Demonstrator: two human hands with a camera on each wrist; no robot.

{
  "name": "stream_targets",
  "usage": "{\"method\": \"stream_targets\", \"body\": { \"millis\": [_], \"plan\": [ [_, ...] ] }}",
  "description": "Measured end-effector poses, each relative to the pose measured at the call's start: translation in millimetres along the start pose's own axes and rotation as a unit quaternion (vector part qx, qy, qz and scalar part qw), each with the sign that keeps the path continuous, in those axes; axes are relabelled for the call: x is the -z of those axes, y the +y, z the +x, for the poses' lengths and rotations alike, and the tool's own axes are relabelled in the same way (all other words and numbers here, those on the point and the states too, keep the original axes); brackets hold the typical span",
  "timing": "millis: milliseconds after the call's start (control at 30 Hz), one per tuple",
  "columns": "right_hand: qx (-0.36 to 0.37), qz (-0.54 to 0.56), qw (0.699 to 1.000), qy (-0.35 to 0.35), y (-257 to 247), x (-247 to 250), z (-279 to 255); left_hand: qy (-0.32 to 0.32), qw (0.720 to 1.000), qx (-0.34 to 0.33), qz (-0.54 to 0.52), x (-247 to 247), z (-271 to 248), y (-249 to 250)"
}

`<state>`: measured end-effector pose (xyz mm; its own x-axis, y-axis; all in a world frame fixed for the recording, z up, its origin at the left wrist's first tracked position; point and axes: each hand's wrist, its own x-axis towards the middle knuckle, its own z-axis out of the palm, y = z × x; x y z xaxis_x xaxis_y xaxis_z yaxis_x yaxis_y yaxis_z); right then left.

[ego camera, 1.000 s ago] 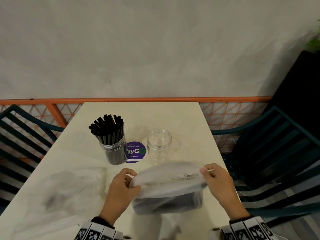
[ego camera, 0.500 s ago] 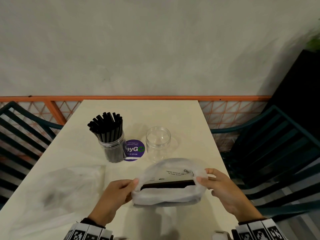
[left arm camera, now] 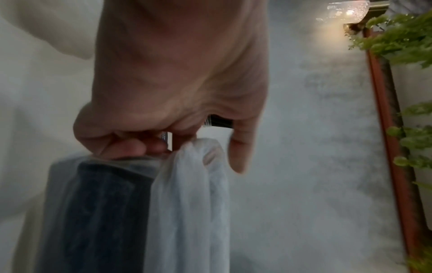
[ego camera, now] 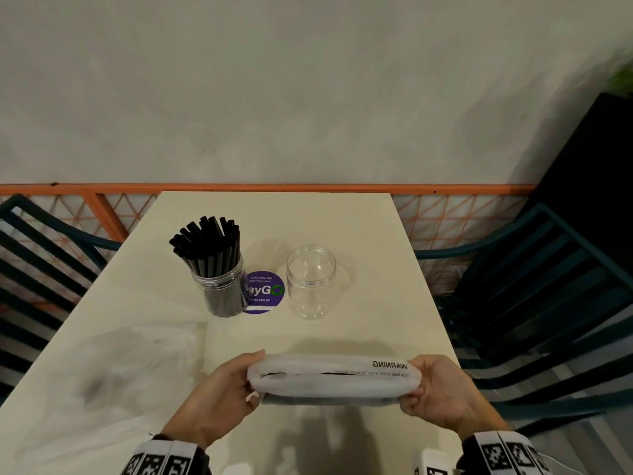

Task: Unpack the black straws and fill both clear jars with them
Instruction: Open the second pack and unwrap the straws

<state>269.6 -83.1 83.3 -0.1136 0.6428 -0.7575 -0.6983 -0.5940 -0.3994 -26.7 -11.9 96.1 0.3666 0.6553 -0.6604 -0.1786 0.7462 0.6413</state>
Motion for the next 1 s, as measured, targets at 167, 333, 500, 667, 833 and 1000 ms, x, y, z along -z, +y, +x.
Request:
{"method": "stream_targets", "body": {
  "millis": [167,333,500,667,833,1000],
  "plan": [
    [0.077,-0.286,0.955,0.020,9,-7,-8,0.007,0.981,-0.068,0.184,2,0,-4],
    [0.105,-0.285,0.948,0.100,8,-9,1,0.161,0.905,-0.186,0.346,-6,8,-8],
    [0.041,-0.193,0.976,0.090,3,-1,5,0.223,0.866,-0.240,0.377,-15,11,-7],
    [0.186,-0.459,0.842,0.215,17,-6,15,0.153,0.820,-0.274,0.479,-15,15,-15],
    [0.243,-0.569,0.755,0.218,25,-21,12,0.174,0.752,-0.330,0.544,-22,19,-18],
    [0.326,-0.630,0.684,0.170,24,-30,-1,0.093,0.696,-0.340,0.626,-13,21,-17]
  ]
}}
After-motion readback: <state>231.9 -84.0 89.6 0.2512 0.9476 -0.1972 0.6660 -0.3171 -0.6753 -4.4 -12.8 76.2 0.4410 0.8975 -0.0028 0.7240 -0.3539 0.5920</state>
